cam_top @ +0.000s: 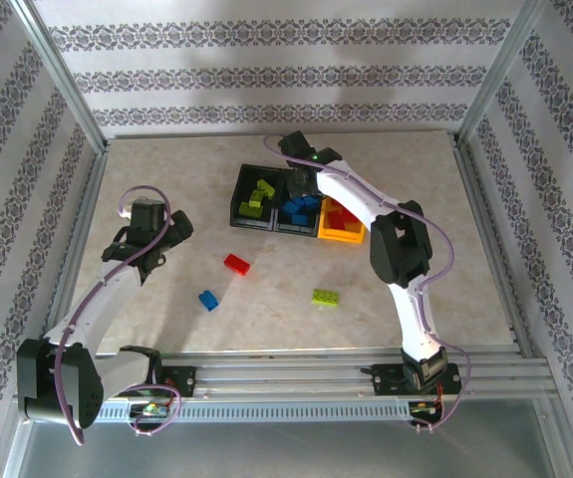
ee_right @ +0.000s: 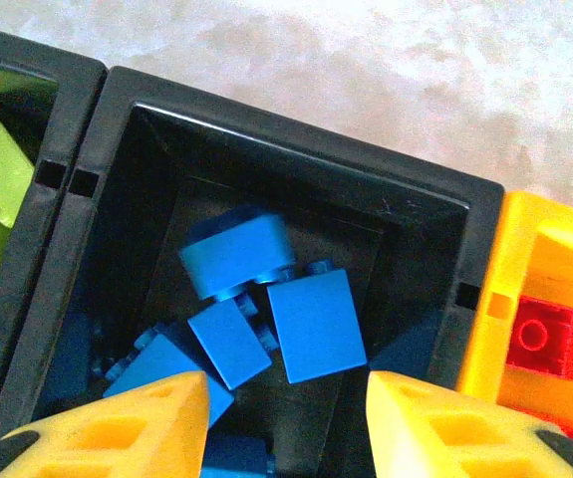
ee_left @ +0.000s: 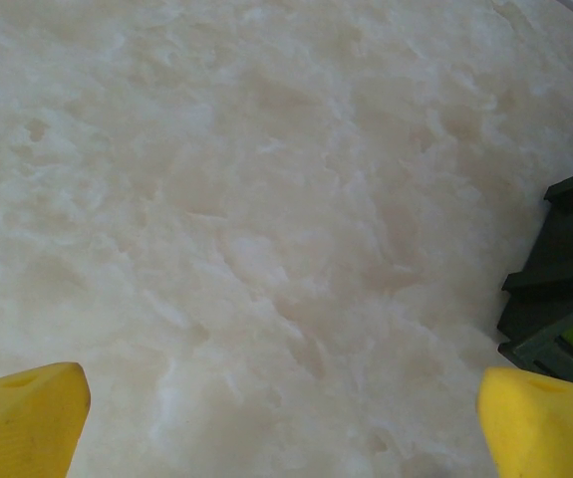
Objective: Sort the legos into containers by color
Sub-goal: Place the lego in the container.
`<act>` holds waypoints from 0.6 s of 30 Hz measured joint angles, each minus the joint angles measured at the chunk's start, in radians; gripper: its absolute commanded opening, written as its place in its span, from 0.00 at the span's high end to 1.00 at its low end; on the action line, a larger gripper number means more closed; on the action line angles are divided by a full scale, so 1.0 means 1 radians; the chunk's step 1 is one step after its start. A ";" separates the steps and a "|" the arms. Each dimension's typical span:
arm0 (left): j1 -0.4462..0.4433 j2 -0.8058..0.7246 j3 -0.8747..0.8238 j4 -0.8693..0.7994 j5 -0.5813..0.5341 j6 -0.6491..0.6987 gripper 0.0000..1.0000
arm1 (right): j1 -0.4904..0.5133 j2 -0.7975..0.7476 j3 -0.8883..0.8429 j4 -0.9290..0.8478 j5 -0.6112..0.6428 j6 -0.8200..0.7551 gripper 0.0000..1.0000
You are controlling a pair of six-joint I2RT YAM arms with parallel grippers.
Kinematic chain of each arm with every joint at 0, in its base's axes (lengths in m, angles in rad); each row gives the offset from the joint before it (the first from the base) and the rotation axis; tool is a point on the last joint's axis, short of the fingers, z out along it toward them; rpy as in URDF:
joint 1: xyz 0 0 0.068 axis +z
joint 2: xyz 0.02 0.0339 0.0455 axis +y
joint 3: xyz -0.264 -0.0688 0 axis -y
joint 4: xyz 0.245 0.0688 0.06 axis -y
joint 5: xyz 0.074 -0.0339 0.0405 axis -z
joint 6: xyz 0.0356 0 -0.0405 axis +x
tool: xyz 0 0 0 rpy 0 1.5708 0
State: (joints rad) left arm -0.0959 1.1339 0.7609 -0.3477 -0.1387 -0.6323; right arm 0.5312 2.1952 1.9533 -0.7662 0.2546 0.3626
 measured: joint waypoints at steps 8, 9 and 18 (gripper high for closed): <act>0.000 0.000 0.000 0.000 0.000 0.000 0.00 | 0.090 -0.170 -0.136 0.004 0.015 0.013 0.45; 0.000 0.000 0.000 0.000 -0.001 0.000 0.00 | 0.113 -0.192 -0.154 0.005 0.018 0.016 0.44; 0.000 0.000 0.000 0.000 -0.014 -0.002 0.00 | 0.307 -0.267 -0.260 0.015 0.009 0.058 0.39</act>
State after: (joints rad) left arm -0.0959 1.1339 0.7609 -0.3477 -0.1528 -0.6338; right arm 0.8383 1.9278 1.6936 -0.7513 0.2634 0.4206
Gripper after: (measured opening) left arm 0.994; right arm 0.598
